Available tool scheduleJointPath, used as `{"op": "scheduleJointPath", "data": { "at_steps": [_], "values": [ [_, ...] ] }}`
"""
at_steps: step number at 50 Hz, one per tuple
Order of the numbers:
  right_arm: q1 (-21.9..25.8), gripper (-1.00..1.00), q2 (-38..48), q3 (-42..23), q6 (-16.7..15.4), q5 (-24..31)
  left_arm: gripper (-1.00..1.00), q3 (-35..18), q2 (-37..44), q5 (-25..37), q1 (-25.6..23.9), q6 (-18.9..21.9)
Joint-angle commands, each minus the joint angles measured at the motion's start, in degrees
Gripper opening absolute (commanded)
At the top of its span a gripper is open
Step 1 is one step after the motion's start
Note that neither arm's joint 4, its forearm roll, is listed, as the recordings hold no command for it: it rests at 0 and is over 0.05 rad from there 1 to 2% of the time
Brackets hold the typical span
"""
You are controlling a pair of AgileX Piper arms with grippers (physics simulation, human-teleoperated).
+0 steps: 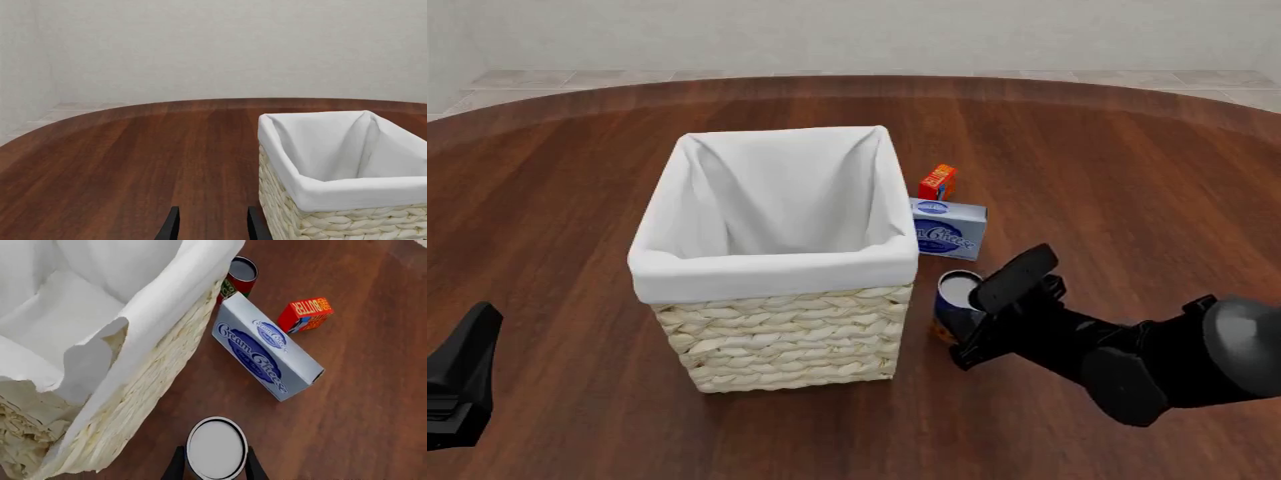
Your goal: Pick up the alphabet soup and put it in the basket.
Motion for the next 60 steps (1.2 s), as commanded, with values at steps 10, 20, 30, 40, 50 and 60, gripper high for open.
{"op": "scheduleJointPath", "data": {
  "at_steps": [10,20,30,40,50,60],
  "values": [
    [-0.62,-1.00,-7.43,0.46,0.10,3.68,1.00,0.00,0.00,0.00,0.00,0.00],
    [-0.87,-1.00,-14.26,0.21,-0.46,8.35,1.00,0.00,0.00,0.00,0.00,0.00],
    [-0.32,-1.00,-23.03,-0.69,-1.59,14.84,1.00,0.00,0.00,0.00,0.00,0.00],
    [0.17,-1.00,-27.69,-3.04,-1.44,19.64,1.00,0.00,0.00,0.00,0.00,0.00],
    [0.00,-1.00,-31.96,-6.17,-4.03,24.15,1.00,0.00,0.00,0.00,0.00,0.00],
    [0.95,-1.00,-34.25,-11.05,-5.29,29.05,1.00,0.00,0.00,0.00,0.00,0.00]
  ]
}}
